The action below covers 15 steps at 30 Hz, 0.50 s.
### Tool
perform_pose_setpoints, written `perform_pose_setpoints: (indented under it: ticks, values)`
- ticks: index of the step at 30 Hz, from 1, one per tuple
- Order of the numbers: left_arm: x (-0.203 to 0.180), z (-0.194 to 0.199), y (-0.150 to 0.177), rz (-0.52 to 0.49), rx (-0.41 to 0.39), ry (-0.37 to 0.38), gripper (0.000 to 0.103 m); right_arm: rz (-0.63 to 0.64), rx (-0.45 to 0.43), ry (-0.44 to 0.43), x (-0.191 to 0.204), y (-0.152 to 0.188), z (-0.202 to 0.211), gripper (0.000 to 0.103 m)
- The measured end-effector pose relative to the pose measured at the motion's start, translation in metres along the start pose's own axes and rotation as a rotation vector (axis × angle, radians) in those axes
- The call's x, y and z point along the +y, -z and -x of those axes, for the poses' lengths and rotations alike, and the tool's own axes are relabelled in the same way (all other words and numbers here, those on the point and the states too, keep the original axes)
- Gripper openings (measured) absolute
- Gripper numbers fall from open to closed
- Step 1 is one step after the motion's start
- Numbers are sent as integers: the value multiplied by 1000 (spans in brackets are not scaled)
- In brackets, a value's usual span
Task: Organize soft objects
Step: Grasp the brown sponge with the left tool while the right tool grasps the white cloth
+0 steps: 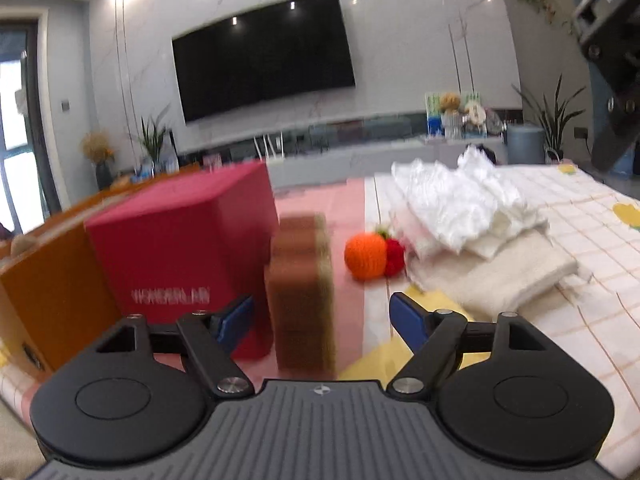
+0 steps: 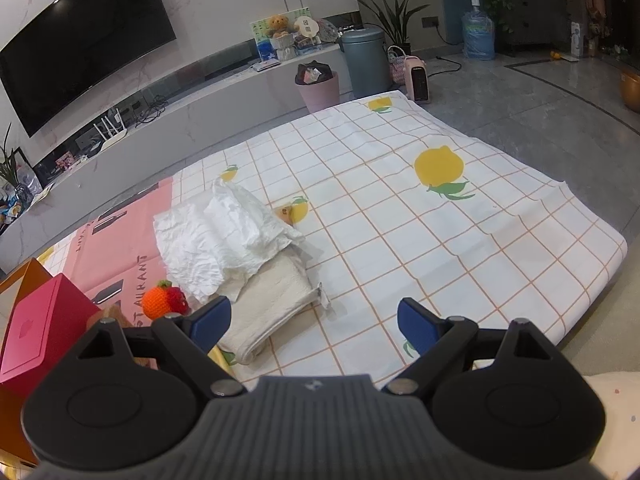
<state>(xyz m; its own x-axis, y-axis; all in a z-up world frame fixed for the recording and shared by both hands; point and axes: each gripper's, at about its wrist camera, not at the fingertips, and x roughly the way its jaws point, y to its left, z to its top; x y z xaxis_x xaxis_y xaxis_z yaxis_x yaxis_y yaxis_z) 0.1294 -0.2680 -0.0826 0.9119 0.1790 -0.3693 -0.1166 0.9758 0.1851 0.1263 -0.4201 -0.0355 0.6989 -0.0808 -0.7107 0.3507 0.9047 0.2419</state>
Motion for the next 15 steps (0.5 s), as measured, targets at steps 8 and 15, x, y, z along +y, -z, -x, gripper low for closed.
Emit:
perform_pose_setpoints:
  ticks: [8,15]
  values:
    - [6,-24,-3,80,73,18,76,24,4,14,4,1,-11,89]
    - [34,-26,-7,127,88,67,48,77,-22,-21,21,-8,-35,90]
